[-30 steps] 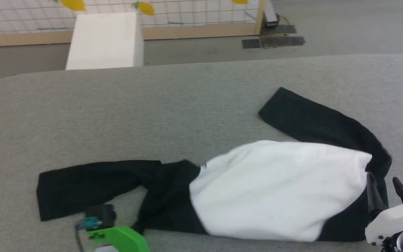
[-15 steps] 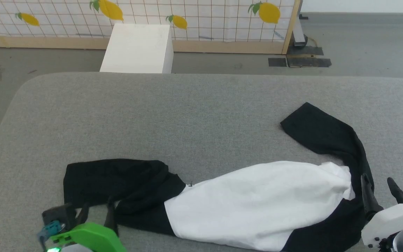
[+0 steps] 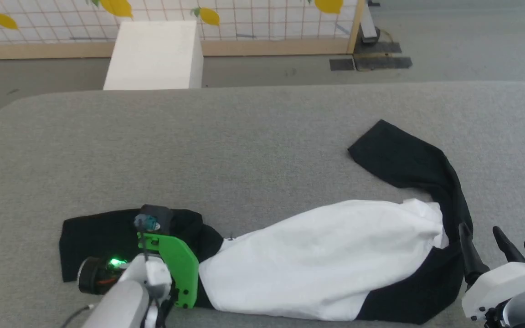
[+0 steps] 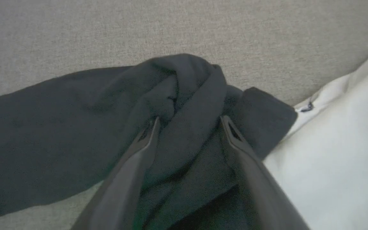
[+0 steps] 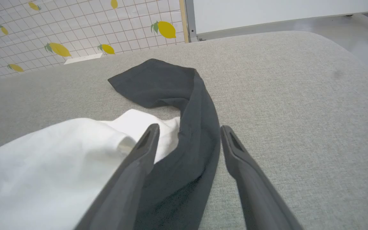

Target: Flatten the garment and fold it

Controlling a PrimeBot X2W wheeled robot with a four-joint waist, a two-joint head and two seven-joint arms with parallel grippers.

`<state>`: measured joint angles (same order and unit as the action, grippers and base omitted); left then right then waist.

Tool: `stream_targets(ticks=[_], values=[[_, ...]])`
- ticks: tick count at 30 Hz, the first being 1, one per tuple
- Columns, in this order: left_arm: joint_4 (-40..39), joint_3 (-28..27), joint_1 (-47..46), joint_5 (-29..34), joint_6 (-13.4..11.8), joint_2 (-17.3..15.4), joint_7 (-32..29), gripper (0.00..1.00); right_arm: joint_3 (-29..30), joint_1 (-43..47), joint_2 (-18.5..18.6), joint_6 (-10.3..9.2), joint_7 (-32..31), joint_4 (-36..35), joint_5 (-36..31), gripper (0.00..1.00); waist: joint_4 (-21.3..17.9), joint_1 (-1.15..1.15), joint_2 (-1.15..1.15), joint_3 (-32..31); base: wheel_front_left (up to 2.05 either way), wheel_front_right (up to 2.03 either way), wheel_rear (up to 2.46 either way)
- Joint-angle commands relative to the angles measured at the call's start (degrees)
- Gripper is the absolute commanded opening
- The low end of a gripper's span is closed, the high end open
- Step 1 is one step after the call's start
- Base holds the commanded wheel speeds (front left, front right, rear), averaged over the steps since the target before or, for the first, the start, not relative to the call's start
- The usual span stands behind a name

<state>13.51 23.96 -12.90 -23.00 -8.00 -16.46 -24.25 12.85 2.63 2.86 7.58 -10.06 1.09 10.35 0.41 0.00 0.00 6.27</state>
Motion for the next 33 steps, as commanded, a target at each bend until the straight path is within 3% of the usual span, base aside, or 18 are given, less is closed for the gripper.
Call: stream_targets(ticks=[1,4,5,7,15,20,21,22,23,29,33], values=[[1.7,0.6,-2.1,1.0,0.1,-1.3,-2.4,1.0,-0.1,-0.6,0.0,-0.09,0.3,-0.2,0.4,1.0,-1.7,0.0,0.0,2.0,0.0,0.0,0.0],[5.1,0.9,-4.7,1.0,0.2,-2.2,-7.0,0.96,-0.4,-1.1,0.0,-0.09,0.6,0.0,0.7,1.0,-2.6,0.0,0.0,3.2,0.0,0.0,0.0],[6.0,1.0,-5.2,0.5,0.9,-2.4,-8.4,0.0,-0.5,-1.3,0.0,-0.09,0.7,0.1,0.8,1.0,-2.9,0.0,0.0,3.6,0.0,0.0,0.0],[6.2,-0.4,-6.2,-0.4,0.9,-3.0,-7.9,0.0,-0.8,-1.7,0.0,-0.09,0.8,0.2,0.9,1.0,-3.3,0.0,0.0,4.2,0.0,0.0,0.0],[3.6,-14.6,-4.8,-3.3,-6.9,-4.1,13.7,0.0,-0.2,-2.4,0.0,-0.09,1.7,0.6,0.9,1.0,-2.1,0.0,0.0,4.6,0.0,0.0,0.0],[4.4,-19.7,-0.3,-4.8,-9.8,-4.6,19.8,0.0,0.2,-2.4,0.0,-0.09,1.7,0.4,0.5,1.0,-0.1,0.0,0.0,3.8,0.0,0.0,0.0],[4.8,-19.9,0.5,-5.3,-9.8,-4.4,19.8,0.16,0.2,-2.4,0.0,-0.09,1.6,0.3,0.4,1.0,0.2,0.0,0.0,3.6,0.0,0.0,0.0],[5.2,-19.5,1.4,-5.5,-9.3,-4.3,19.5,0.84,0.2,-2.4,0.0,-0.09,1.5,0.3,0.3,1.0,0.6,0.0,0.0,3.4,0.0,0.0,0.0],[5.3,-19.1,2.0,-5.6,-8.8,-4.2,19.4,1.0,0.1,-2.5,0.0,-0.09,1.4,0.2,0.3,1.0,0.8,0.0,0.0,3.2,0.0,0.0,0.0],[2.2,-14.3,3.0,-3.6,-5.7,-2.2,22.7,1.0,-0.2,-2.6,0.0,-0.09,1.0,-0.1,0.2,1.0,1.7,0.0,0.0,2.1,0.0,0.0,0.0],[-1.3,-7.8,0.3,-0.1,-1.6,-0.5,25.3,1.0,-1.0,-2.5,0.0,-0.09,1.0,-0.2,0.4,1.0,1.1,0.0,0.0,1.8,0.0,0.0,0.0]])
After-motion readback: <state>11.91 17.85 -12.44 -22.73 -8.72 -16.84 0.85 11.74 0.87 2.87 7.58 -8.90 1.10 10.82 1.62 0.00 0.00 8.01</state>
